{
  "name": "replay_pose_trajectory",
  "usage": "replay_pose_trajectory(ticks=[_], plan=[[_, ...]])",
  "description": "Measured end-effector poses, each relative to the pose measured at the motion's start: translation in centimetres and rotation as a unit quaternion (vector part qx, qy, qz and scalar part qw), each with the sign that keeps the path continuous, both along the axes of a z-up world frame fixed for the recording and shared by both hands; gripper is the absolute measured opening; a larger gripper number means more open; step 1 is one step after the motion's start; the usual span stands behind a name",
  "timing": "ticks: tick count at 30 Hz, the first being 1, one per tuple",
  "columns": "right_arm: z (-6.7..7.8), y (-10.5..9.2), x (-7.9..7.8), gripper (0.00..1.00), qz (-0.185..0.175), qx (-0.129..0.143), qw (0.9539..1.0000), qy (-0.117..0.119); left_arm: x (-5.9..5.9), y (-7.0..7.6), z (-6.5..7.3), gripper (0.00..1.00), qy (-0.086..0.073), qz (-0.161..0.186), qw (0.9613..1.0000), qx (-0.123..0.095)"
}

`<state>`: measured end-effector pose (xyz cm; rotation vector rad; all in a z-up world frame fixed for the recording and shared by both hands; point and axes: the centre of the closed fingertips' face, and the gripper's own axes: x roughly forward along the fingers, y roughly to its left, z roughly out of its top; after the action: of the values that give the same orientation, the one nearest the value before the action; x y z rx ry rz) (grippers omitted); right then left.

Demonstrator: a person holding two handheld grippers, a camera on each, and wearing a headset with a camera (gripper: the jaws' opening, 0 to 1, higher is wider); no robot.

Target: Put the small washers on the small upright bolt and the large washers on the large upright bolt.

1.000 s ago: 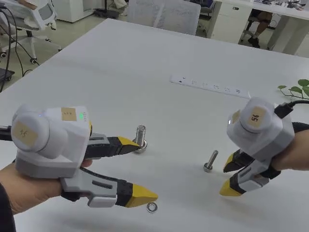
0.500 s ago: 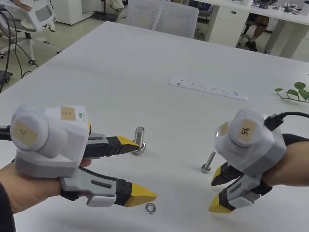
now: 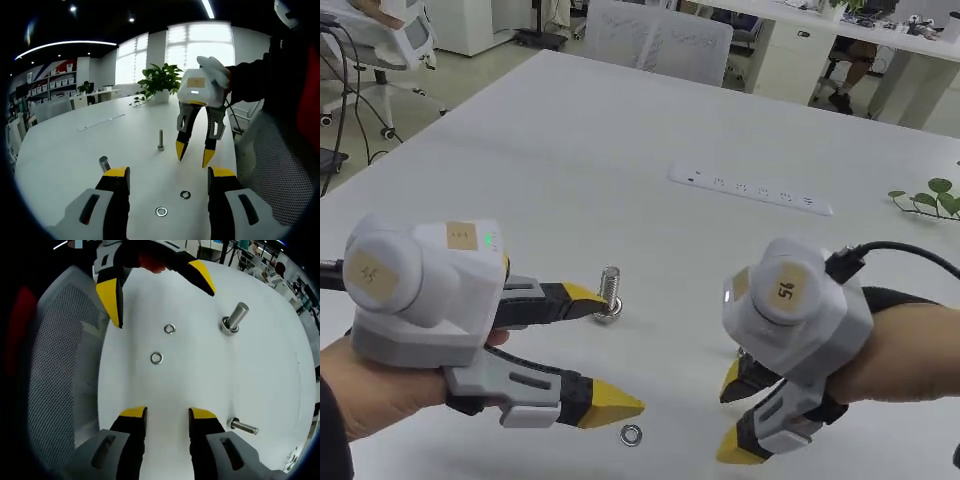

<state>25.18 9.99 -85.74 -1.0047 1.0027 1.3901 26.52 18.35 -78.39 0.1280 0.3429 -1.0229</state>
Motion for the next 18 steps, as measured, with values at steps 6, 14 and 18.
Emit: replay_pose_trajectory(ticks=[6, 14, 18], plan=[[0.1, 1.6, -0.5, 0.35, 0.021, 0.003, 0.9998, 0.0, 0.0, 0.0, 0.0, 0.62, 0.0, -0.001, 1.0, 0.001], [0.0, 3.6, -0.8, 0.35, 0.043, 0.007, 0.999, 0.0, -0.2, 0.0, 0.0, 0.62, 0.004, -0.003, 1.0, 0.003], [0.1, 4.3, -0.9, 0.35, 0.051, 0.009, 0.9986, 0.001, -0.5, 0.0, -0.2, 0.62, 0.008, -0.008, 0.9999, 0.008]])
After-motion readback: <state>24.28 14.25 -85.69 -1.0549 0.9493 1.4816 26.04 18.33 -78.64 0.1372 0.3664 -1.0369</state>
